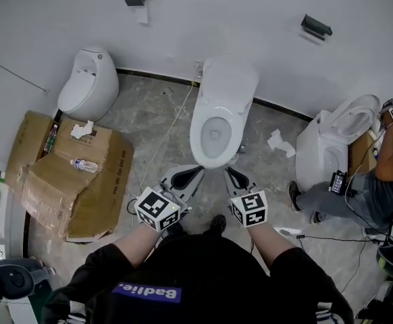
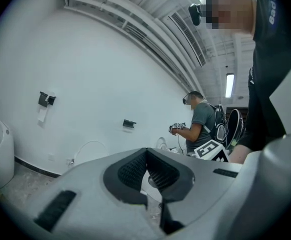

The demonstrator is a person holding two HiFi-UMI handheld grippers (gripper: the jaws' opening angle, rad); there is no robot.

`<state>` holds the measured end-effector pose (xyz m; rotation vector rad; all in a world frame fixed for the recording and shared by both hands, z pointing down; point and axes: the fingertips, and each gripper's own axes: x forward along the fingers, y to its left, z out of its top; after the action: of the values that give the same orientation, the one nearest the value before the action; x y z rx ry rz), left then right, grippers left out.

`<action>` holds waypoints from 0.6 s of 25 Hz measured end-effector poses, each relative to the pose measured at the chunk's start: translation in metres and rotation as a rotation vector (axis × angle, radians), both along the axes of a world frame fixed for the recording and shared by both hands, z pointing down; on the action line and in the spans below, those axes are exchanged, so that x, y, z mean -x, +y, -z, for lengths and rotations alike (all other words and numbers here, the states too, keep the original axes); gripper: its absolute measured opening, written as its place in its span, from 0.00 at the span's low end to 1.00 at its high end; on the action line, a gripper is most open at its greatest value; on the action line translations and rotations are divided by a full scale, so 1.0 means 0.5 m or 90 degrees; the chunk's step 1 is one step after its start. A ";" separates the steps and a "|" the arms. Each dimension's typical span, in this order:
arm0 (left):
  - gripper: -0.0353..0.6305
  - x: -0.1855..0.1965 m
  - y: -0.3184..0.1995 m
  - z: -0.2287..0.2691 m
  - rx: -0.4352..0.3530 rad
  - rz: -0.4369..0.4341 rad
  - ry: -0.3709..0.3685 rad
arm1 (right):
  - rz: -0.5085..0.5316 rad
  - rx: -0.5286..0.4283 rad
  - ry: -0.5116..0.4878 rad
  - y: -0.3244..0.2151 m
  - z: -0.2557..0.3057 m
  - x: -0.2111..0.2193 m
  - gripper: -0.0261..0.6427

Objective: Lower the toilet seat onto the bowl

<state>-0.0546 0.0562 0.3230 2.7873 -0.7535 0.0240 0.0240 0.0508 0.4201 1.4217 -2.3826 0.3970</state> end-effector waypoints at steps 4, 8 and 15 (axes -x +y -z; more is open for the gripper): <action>0.08 -0.001 0.032 0.010 0.009 -0.013 0.010 | -0.002 -0.040 -0.078 0.022 0.104 0.026 0.10; 0.08 -0.006 0.041 0.038 0.011 -0.017 0.024 | 0.015 -0.076 -0.123 0.029 0.188 0.048 0.10; 0.08 -0.004 0.059 0.083 -0.005 -0.018 0.032 | 0.052 -0.134 -0.140 0.073 0.274 0.077 0.09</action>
<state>-0.0524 0.0855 0.2816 2.7949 -0.7037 -0.0438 -0.0146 0.0872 0.2831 1.4254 -2.7203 0.3031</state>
